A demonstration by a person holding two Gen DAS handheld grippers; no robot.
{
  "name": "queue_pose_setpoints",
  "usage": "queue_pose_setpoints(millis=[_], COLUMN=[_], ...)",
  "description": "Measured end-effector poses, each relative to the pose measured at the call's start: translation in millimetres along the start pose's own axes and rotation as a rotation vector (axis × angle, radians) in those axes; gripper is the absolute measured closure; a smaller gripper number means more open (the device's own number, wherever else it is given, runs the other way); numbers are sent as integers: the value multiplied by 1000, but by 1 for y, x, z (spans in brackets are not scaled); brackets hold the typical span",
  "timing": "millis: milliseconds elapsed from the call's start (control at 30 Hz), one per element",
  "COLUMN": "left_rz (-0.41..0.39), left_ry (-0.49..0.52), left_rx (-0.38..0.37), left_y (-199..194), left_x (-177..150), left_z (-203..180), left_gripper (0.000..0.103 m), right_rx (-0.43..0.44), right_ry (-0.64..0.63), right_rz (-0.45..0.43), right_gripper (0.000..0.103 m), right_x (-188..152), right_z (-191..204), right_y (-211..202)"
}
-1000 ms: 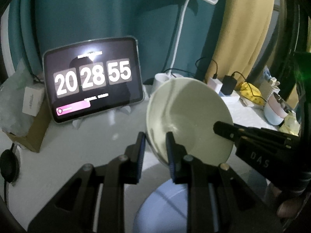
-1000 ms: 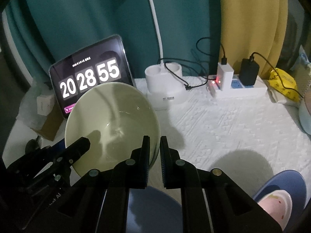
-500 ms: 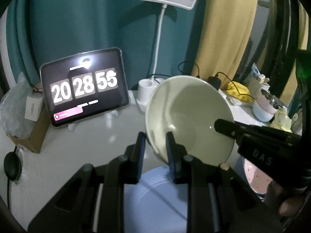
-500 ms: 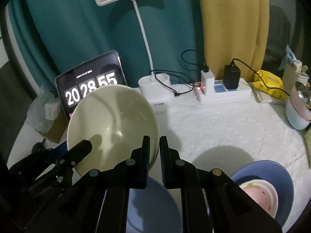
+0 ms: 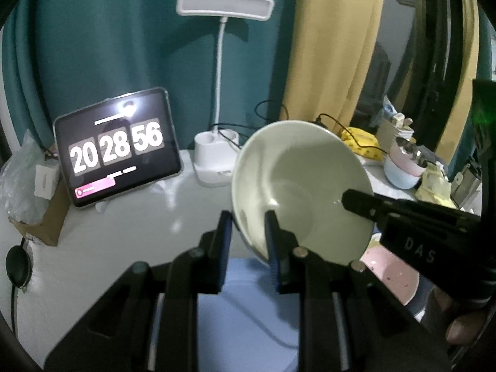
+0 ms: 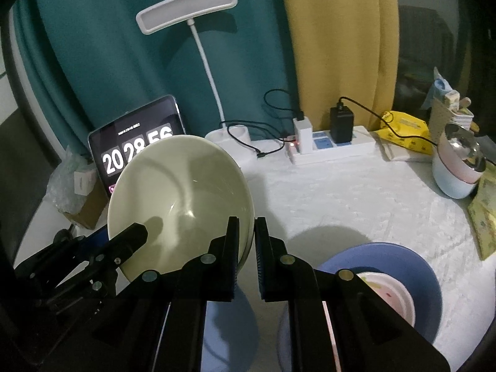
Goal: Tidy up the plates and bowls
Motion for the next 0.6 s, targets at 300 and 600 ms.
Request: queue_pose_setpoints(millis=[300,600], left_rz=[6,17], left_ry=[32,58], left_rx=[-18,-54], left_y=[-6,-8], left_x=[-4,-12], left_z=[-35,-73], left_gripper=[81,81], right_rx=[-19,-42], right_ry=[22,50], right_rz=[-12,-19], right_gripper=[92,92], right_x=[-2,-9], right_z=[-30,-61], right_y=[-22,-43])
Point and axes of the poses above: each gripper's, at about its wrist camera, not at the fingertips, and y roughly the way its jaws point, z to its left, x to its top, the point moved 9 cm from there along y, roughly the way its jaws point, and after that the axes turned 12 degrees about -z, right-handed, at the moved point
